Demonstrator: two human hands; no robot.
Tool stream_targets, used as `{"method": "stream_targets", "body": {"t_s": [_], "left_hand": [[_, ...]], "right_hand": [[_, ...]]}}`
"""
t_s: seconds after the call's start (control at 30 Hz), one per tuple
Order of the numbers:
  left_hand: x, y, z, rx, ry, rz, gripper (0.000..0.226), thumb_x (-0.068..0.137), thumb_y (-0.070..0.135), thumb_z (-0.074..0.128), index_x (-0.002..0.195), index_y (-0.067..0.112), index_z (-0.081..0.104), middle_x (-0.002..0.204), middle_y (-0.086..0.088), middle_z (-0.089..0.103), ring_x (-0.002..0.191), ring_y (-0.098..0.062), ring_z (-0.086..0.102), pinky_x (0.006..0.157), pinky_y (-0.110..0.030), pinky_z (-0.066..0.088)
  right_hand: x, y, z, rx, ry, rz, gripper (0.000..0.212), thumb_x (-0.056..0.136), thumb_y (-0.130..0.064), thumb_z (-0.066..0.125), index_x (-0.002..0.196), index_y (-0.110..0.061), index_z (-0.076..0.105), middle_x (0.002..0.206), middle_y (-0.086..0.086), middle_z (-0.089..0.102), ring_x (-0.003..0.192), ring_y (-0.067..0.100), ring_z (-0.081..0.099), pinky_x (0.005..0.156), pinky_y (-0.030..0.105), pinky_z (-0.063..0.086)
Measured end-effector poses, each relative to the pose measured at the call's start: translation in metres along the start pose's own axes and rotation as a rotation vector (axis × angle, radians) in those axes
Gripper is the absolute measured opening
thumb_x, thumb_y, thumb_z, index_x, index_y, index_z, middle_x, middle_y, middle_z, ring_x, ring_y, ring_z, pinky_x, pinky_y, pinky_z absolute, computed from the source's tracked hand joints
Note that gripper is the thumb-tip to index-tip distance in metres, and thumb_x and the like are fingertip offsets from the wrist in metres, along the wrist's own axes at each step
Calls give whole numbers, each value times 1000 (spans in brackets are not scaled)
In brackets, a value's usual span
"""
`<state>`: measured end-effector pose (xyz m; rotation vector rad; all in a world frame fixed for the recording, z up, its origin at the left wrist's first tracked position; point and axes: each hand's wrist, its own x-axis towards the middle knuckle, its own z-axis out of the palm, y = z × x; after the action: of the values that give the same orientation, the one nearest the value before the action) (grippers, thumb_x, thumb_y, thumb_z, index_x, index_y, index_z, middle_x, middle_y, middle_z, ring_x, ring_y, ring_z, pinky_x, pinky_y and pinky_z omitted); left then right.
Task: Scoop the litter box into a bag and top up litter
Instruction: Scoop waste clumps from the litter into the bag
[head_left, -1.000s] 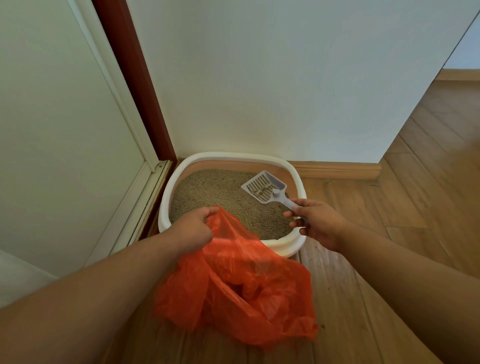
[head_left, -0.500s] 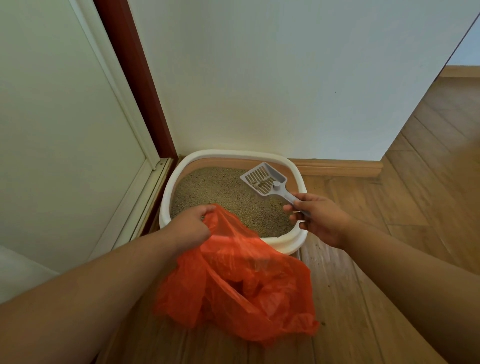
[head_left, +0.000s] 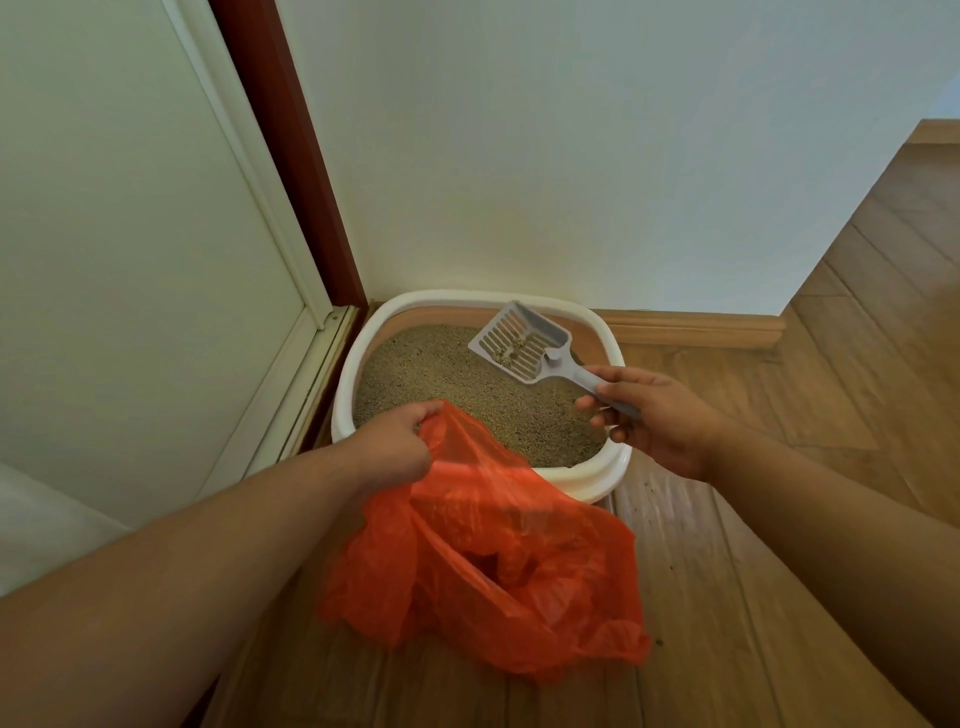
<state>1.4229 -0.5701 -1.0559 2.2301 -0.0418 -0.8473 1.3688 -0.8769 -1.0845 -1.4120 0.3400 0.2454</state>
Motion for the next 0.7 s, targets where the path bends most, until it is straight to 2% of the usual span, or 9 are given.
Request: {"method": "stream_targets", "body": {"t_s": [0.03,0.17,0.23,0.37,0.43,0.53,0.63,0.7], "left_hand": [[-1,0,-1,-5,-9,-9,92,83,-13,49,156,41,32,115,-2,61,90,-33,73,74,-52,64],[-4,-2,-4,-72,-56,-69,104,76,-21,45,156,45,30,123,-3,55,96,-38,70,61,-39,59],[-4,-4,-7,-129,-64,-71,106,73,-22,47,155,44,33,127,-7,56,98,-40,69,59,-39,57],[-4,-4,-8,-205,-55,-32,99,76,-25,45,153,37,39,122,-6,65,91,-32,74,48,-31,53],[-4,-3,-7,-209,-43,-25,96,78,-26,43,151,36,42,116,-5,69,81,-28,75,46,-29,51],[-1,-4,-7,-206,-22,-27,94,79,-24,42,152,35,41,113,-4,69,87,-39,75,52,-34,50],[-2,-1,-5,-192,6,-12,92,80,-24,40,151,35,43,112,0,63,75,-30,71,43,-27,47],[-2,0,-4,-184,15,4,94,78,-24,41,151,35,45,117,-1,61,79,-30,69,43,-27,48]], "right_hand": [[-1,-2,-1,-27,-3,-18,29,104,-10,52,127,-16,68,100,13,74,74,17,62,65,30,43],[-3,-9,-6,-131,-23,-49,26,99,-12,62,122,-13,73,97,17,74,71,17,60,61,28,42],[-4,-12,-7,-185,-45,-58,24,97,-11,65,118,-13,75,97,19,75,69,18,60,58,26,41],[-10,-20,-3,-369,-128,-78,23,95,-11,68,116,-13,76,95,23,76,65,18,62,53,24,41],[-13,-24,2,-507,-193,-87,22,95,-10,69,115,-15,77,91,19,77,65,16,63,52,23,42],[-16,-29,15,-701,-261,-106,19,94,-14,72,110,-22,79,86,11,79,65,13,63,52,21,42],[-17,-34,27,-854,-312,-137,19,92,-17,73,108,-26,79,83,4,79,65,11,68,64,21,53],[-19,-38,37,-1032,-357,-180,22,91,-16,72,108,-28,78,80,-4,78,65,8,72,69,18,54]]}}
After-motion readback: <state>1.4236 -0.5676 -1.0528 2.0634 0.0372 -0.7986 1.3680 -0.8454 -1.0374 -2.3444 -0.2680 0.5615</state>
